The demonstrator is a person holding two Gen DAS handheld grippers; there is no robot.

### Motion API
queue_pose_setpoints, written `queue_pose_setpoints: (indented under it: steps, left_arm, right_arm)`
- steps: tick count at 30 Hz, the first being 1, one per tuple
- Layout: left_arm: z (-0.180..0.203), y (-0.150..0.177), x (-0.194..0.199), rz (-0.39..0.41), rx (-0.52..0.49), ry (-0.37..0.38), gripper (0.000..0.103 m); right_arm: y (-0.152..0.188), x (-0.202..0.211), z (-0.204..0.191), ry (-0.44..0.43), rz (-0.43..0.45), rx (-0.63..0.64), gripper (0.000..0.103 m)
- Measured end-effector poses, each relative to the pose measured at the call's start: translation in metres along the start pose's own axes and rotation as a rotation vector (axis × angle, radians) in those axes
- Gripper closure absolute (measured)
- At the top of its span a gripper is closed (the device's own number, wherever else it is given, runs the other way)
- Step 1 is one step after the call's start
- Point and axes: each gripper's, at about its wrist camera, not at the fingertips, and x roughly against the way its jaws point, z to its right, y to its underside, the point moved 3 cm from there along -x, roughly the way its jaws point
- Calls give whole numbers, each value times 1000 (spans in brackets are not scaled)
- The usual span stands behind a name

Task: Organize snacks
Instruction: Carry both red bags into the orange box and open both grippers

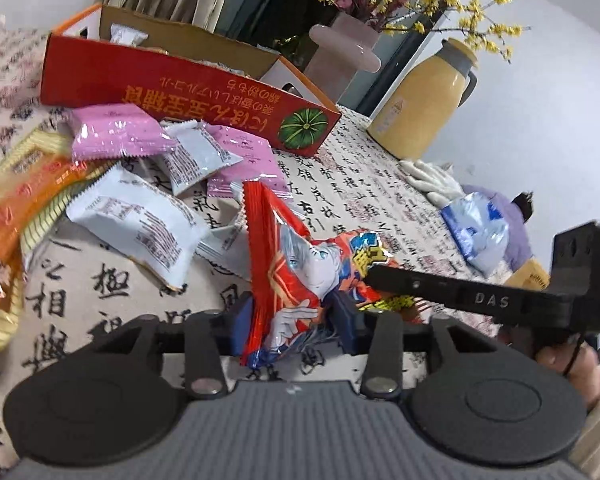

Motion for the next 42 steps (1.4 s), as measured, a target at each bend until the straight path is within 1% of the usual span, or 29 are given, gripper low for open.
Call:
queue_pose_setpoints:
  steps: [2,4,6,9,12,15,17,19,21,23,25,26,28,29,30,32,33,34,36,37,38,41,42]
  left_arm:
    - [4,-2,5,6,1,-2,65]
    - [10,-8,15,37,-24,-5,66]
    - [13,-21,26,72,-28,21,69]
    - [11,-56,42,133,-49,47,69]
    - [2,-103,47,160,-55,34,69]
    - [-14,-152,39,174,-56,14,69]
    - [-31,-180,27,183,-45,-12,68]
    - [-55,-204,7,161,-5,-19,68]
    - [-79,-219,-13,134,50,-34,68]
    - [-94,-224,-30,116,55,-70,68]
    - [-107,-226,-44,99,64,-114,64]
    - [-113,-225,-47,92,63,-147,61]
    - [-118,-218,-50,83,21,-193,59]
    - [-120,-216,-47,82,-2,-205,59]
    - [-120,-213,-44,90,-35,-219,56]
    - [-118,-207,-34,104,-91,-311,55]
    - [-117,-205,-29,114,-114,-343,55]
    - [-116,-203,-24,122,-125,-356,55]
    - [-111,-198,-12,133,-133,-357,54]
    - [-107,-197,-6,141,-139,-364,54]
    - [-104,-193,1,150,-147,-373,52]
    - [-91,-182,23,181,-184,-407,48]
    - [-86,-177,31,191,-196,-412,47]
  right_arm:
    - [2,1,-1,-7,1,-5,96]
    - [2,4,-8,-15,12,10,96]
    - [-7,11,-15,-39,37,8,96]
    - [-36,17,-29,-78,85,19,97]
    - [-78,12,-51,-74,124,88,97]
    - [-127,-14,-64,-64,143,127,97]
    - [-159,-42,-64,-71,133,89,97]
    - [-182,-72,-60,-70,123,50,97]
    - [-195,-102,-55,-55,110,34,97]
    - [-202,-134,-49,-40,75,-2,97]
    - [-201,-158,-46,-18,45,-3,97]
    - [-200,-168,-46,-10,27,4,96]
    - [-193,-184,-47,7,-13,18,95]
    - [-190,-190,-49,30,-36,46,93]
    - [-186,-195,-52,58,-39,78,92]
    - [-180,-202,-56,136,-48,166,86]
    - [-179,-205,-56,157,-55,180,83]
    - [-178,-206,-55,170,-56,169,83]
    - [-179,-203,-54,156,-59,153,83]
    - [-180,-198,-56,151,-52,154,79]
    - [-181,-191,-58,154,-36,159,72]
    - [-182,-163,-66,171,22,190,61]
    - [-182,-153,-69,171,37,204,59]
